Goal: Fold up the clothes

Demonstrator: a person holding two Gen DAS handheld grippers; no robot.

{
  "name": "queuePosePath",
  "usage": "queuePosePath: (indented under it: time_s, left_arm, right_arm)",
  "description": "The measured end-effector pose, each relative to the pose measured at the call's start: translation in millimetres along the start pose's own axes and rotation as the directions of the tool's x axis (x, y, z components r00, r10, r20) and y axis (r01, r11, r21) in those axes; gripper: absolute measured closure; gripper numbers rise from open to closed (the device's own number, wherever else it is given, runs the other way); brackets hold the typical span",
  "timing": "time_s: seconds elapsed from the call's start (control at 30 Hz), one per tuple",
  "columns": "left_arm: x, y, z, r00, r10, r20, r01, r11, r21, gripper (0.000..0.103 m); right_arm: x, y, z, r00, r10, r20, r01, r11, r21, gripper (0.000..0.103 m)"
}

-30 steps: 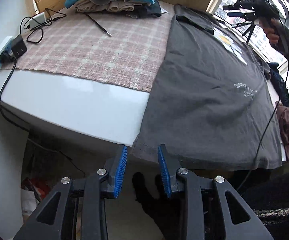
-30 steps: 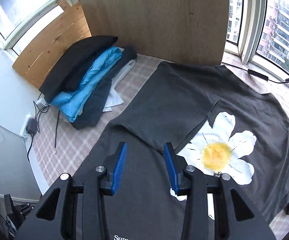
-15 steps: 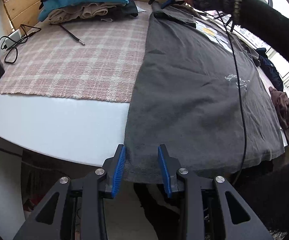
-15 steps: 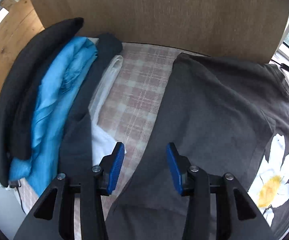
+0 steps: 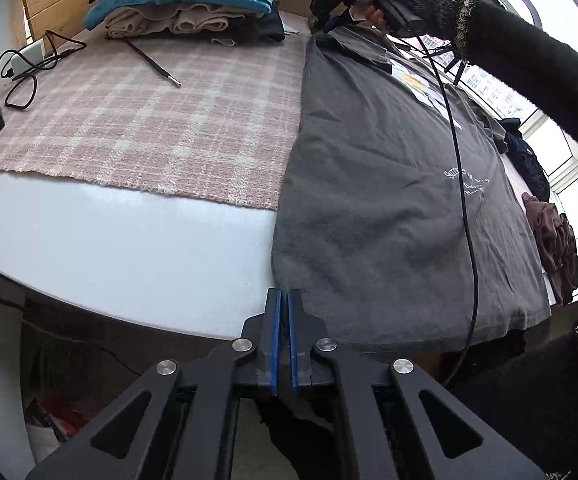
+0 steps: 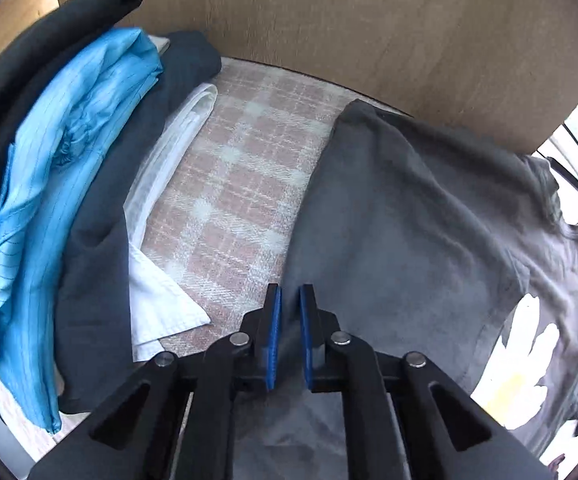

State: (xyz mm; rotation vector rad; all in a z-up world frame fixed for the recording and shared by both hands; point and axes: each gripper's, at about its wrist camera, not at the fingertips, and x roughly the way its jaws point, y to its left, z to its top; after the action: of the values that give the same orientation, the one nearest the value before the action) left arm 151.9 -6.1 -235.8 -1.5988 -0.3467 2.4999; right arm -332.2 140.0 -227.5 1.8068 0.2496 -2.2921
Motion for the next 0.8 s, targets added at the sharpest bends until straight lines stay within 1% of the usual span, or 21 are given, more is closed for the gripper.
queuePosePath:
  time_s: [0.1,0.23,0.5,0.63,0.8]
  left_arm:
    - [-2.7,-6.6,0.2,1.000,0.025,-0.003,-0.025,1.000,-0.005,0.100]
    - [-7.8,-16.1,-0.2,0.998,0.058,-0.004,-0.058,0.998,-0.007,0.100]
    - [-18.1,-35.1,-1.1,0.992,0.123,-0.006,-0.123,0.992,-0.011,0.100]
    - [-30.3,-42.6,-3.6,0.993,0.115,0.024,-0.114,0.993,-0.023,0.101]
    - [-42.4,-59.9,-4.9,0.997,0.069,0.038,-0.068,0.997,-0.023,0.101]
  right_arm:
    - [-3.5,-3.9,-6.7,0.999,0.024,0.031,-0.024,1.000,-0.007,0.097]
    - [-5.9,-15.7,-10.8,0.996,0.079,0.046,-0.080,0.997,0.018,0.097]
    - [-18.1,-27.7,-15.3,0.987,0.140,0.078,-0.142,0.989,0.029,0.098]
    - [-30.5,-38.7,-18.7,0.980,0.170,0.103,-0.174,0.984,0.035,0.098]
    - [-45.5,-66.8,-22.2,0.971,0.206,0.123,-0.214,0.975,0.054,0.098]
